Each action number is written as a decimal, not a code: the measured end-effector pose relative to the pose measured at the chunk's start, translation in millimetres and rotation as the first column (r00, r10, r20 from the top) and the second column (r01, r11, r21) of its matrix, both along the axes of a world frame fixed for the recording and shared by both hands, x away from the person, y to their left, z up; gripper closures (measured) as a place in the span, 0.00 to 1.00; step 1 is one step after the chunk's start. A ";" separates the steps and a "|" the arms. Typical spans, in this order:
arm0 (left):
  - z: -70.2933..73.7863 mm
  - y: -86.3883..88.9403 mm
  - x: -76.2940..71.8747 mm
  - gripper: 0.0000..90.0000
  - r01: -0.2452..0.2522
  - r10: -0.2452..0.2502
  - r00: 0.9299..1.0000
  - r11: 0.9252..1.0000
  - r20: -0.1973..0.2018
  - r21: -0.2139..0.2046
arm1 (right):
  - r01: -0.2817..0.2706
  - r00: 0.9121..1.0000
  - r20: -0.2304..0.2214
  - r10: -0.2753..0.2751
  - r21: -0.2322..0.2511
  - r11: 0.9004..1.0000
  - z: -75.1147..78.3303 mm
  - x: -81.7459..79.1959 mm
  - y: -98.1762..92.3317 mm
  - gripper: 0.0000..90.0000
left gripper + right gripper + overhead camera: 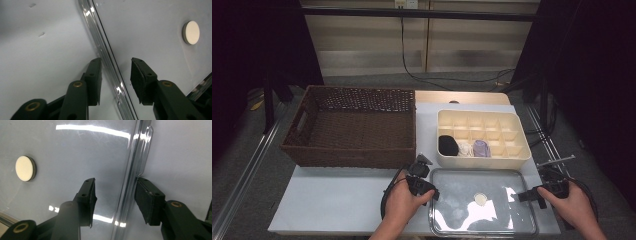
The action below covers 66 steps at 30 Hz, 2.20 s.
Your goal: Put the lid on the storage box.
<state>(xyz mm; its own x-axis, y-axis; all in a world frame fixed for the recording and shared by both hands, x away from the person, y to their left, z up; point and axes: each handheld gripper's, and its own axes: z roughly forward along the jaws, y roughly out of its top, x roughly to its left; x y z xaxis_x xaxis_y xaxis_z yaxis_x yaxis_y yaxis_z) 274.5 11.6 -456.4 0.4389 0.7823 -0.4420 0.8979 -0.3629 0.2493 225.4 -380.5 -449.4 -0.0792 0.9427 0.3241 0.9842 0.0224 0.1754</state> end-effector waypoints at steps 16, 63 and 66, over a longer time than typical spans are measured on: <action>-1.0 3.4 2.6 0.79 -0.030 0.030 0.999 0.999 -0.012 -0.016 | 0.053 0.998 0.012 -0.053 0.041 0.998 -2.3 -2.7 -10.2 0.77; 24.6 20.8 3.9 0.84 -0.035 0.035 0.999 0.999 -0.007 -0.016 | 0.103 0.990 0.077 -0.115 0.145 0.984 9.9 -16.0 -6.3 0.87; 32.7 24.5 1.3 0.87 -0.024 0.025 1.000 0.999 0.011 -0.026 | 0.098 0.989 0.094 -0.112 0.145 0.985 14.2 -18.2 -5.4 0.87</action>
<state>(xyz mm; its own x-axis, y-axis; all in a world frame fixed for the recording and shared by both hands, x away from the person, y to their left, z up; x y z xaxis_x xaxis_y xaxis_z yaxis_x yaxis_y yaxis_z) 275.8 36.0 -423.7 0.4247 0.7812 -0.4576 0.9036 -0.3340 0.2684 207.2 -385.8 -435.2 -0.0216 0.8934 0.4487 0.9569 -0.1116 0.2682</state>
